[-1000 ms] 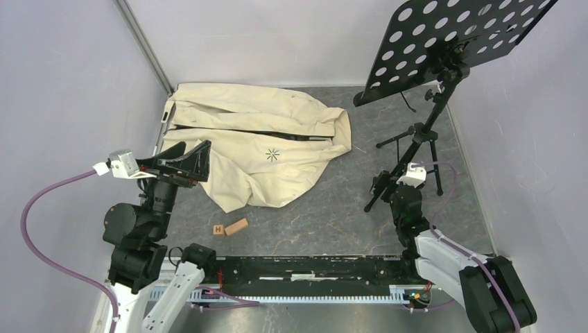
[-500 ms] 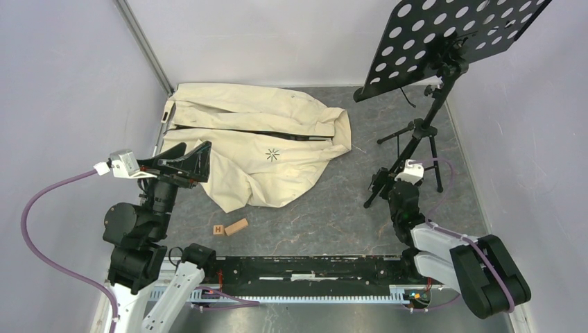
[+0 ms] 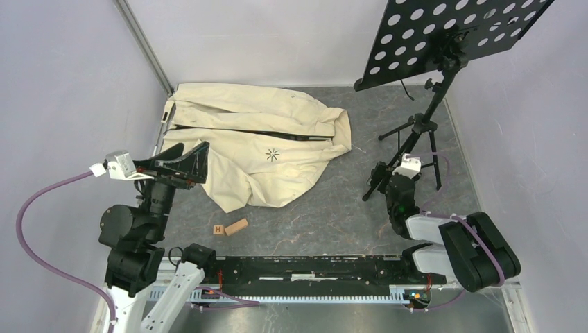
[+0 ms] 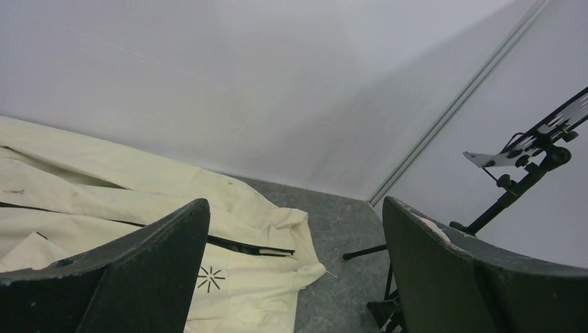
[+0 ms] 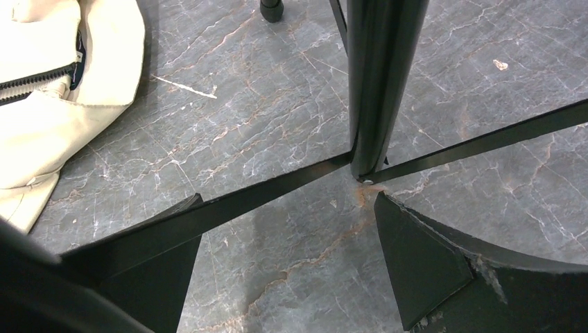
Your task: Zip up the jacket
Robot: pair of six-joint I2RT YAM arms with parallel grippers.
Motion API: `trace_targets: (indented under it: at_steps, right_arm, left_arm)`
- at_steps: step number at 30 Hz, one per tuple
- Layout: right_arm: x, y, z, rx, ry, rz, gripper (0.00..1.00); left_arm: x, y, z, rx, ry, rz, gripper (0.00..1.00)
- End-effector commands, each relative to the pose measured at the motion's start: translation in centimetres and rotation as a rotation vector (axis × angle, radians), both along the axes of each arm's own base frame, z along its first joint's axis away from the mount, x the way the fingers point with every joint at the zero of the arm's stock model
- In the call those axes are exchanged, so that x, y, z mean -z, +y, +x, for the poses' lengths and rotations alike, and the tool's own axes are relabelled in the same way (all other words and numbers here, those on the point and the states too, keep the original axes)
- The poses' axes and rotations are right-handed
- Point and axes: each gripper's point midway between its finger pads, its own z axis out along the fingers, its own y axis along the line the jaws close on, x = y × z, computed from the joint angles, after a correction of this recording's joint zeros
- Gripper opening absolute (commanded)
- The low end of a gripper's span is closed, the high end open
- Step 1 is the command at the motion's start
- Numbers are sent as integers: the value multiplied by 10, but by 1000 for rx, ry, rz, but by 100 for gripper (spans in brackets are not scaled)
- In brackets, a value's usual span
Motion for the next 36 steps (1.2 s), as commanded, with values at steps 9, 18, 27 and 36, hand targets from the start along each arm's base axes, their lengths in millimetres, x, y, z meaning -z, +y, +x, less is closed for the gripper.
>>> trace_targets:
  at_steps: [9,18,27,36]
  right_arm:
    - [-15,-2,30,26,-45,-52,99]
    - [-14,2,46,25,-39,-65,99]
    - [-15,2,62,35,-34,-83,99]
    - [-17,-6,81,62,-28,-75,99]
  left_arm:
    - [-18,5,-13,-6,-48,-3,100]
    - [-17,6,-13,-12,-45,4,100]
    - [-17,6,-13,-12,-42,4,100]
    - [-14,6,-15,-5,-32,5,100]
